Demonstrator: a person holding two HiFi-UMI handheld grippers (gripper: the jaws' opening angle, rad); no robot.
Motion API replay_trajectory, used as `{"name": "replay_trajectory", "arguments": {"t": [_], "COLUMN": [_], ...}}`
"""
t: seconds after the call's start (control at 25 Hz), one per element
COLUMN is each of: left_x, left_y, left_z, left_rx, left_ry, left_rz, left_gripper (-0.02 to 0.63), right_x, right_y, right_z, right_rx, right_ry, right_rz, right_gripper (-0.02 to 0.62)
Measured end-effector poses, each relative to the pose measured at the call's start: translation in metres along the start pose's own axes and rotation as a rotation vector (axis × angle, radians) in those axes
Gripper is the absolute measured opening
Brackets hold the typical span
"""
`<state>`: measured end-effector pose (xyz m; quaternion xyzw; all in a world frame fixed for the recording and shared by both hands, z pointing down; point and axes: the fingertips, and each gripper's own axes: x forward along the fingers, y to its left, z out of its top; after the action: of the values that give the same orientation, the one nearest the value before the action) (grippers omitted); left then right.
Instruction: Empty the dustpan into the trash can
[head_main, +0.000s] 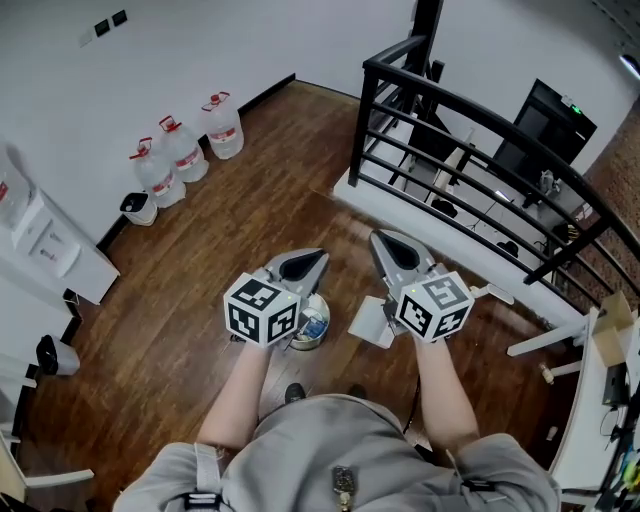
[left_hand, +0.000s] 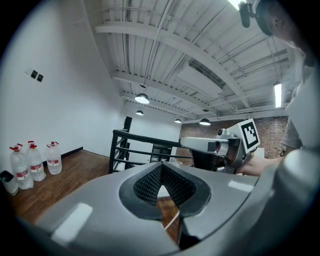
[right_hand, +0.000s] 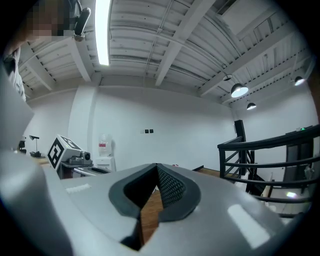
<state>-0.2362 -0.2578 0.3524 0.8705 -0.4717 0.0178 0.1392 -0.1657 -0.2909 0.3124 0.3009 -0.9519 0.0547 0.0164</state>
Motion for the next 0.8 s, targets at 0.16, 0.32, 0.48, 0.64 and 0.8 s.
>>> {"name": "replay_trajectory", "arguments": {"t": [0.16, 0.32, 0.48, 0.64, 0.8], "left_x": [0.0021, 0.0024, 0.0032, 0.0051, 0.0048], "left_y": [0.0017, 0.0034, 0.0014, -0.0010, -0.0026], "left_z": [0.0019, 0.0039, 0.0035, 0.0038, 0.0036], "left_rx": [0.002, 0.003, 0.002, 0.002, 0.004], "left_ry": [0.001, 0.002, 0.005, 0.008, 0.006], "left_rz": [0.000, 0.000, -0.003, -0.006, -0.007], "left_gripper": [0.005, 0.005, 0.005, 0.005, 0.005], "right_x": [-0.0005, -0.0003, -0.0030, -0.0049, -0.0066], "right_y": [-0.0033, -0.0049, -0.0059, -0.0080, -0.0077], "right_z": [0.0021, 0.0042, 0.0061, 0.0085, 0.0069], "right_rx": [0.003, 0.004, 0.003, 0.000, -0.001], "right_ry": [-0.001, -0.002, -0.003, -0.002, 0.001], "right_rz": [-0.004, -0.006, -0.005, -0.006, -0.007], "right_gripper": [0.000, 0.000, 0.000, 0.000, 0.000]}}
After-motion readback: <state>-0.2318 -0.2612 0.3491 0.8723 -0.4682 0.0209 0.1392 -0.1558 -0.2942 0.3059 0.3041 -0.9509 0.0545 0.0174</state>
